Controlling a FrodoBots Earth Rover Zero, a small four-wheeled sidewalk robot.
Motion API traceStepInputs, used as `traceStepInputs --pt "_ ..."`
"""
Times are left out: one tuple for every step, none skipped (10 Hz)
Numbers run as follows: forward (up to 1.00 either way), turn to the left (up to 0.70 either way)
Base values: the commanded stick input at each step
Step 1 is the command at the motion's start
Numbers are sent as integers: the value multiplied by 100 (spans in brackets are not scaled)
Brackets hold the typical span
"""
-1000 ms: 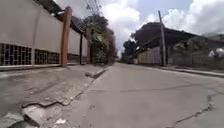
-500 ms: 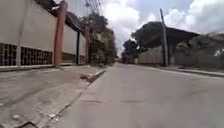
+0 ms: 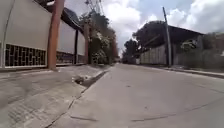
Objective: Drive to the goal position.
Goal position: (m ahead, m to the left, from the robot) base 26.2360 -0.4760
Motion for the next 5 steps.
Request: traceStepInputs --pt "100 -5" --pt "100 0" --pt "100 0" --pt "100 -4" --pt "100 -16"
